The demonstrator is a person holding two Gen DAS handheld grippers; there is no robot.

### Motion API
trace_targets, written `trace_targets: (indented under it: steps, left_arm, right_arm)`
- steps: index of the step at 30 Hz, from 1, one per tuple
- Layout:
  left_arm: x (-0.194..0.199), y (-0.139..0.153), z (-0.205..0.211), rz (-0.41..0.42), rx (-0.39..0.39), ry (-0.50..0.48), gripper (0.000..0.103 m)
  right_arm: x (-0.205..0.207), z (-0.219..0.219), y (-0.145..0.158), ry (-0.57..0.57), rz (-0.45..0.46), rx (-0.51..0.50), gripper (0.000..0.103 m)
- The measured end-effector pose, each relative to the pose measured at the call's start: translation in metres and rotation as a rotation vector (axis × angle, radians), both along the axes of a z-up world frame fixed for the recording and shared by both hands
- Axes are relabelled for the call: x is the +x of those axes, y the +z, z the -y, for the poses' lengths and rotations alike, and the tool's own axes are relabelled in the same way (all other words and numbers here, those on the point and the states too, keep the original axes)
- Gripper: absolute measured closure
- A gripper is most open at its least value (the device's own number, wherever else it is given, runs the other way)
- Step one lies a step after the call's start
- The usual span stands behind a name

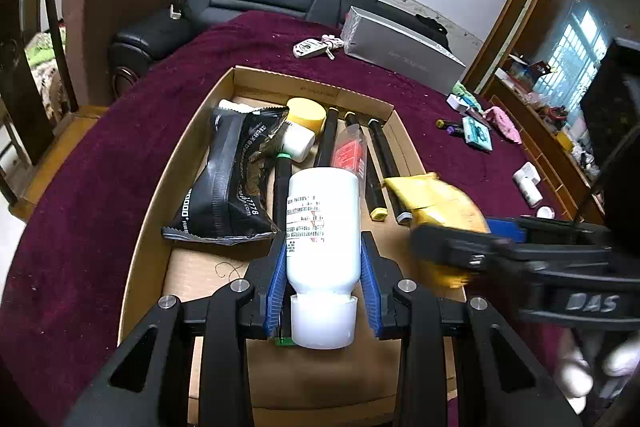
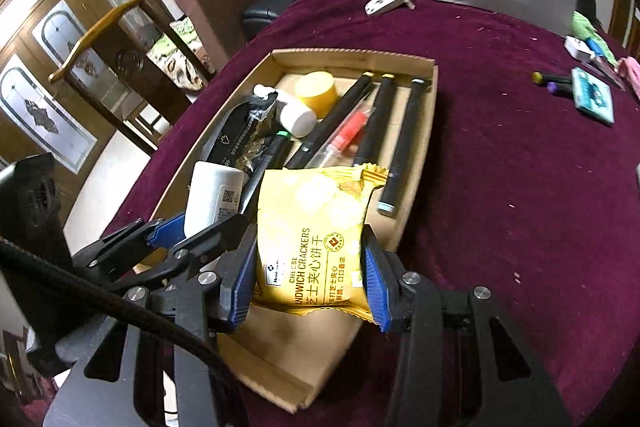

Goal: Organize objects
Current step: 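Lower the bottle and cracker packet into the cardboard tray and open both grippers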

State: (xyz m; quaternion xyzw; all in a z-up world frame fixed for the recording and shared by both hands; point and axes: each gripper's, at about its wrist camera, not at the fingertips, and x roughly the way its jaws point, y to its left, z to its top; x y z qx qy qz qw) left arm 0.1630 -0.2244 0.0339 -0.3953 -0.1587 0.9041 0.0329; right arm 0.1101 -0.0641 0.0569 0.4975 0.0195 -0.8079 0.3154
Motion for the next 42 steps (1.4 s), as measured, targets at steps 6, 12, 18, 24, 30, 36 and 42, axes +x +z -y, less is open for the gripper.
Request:
trace_targets:
  steps: [6, 12, 18, 24, 30, 36, 42]
  left_arm:
    - [-0.003, -0.005, 0.006, 0.009, 0.011, 0.003, 0.074]
    - [-0.005, -0.01, 0.007, 0.022, 0.025, -0.003, 0.074]
    - [-0.008, -0.012, 0.007, 0.031, 0.026, -0.007, 0.074]
    - [-0.008, -0.008, 0.004, 0.022, 0.032, -0.014, 0.073]
    - [-0.006, 0.0, -0.005, 0.006, 0.009, -0.034, 0.059]
    - [-0.003, 0.012, -0.021, -0.008, -0.058, -0.044, 0.053]
    - [0.002, 0.028, -0.041, -0.037, -0.165, -0.046, 0.053]
  right_arm:
    - [-0.009, 0.01, -0.015, 0.001, 0.032, 0.024, 0.057]
    - [-0.012, 0.007, -0.023, -0.007, 0.06, 0.016, 0.057]
    - [-0.014, 0.004, -0.025, -0.021, 0.084, -0.012, 0.056]
    - [-0.013, -0.002, -0.025, -0.03, 0.088, -0.041, 0.056]
    - [-0.009, -0.014, -0.014, -0.047, 0.062, -0.083, 0.056]
    - [-0.01, -0.029, -0.011, -0.072, 0.062, -0.107, 0.056]
    - [-0.01, -0.047, -0.005, -0.103, 0.04, -0.129, 0.056]
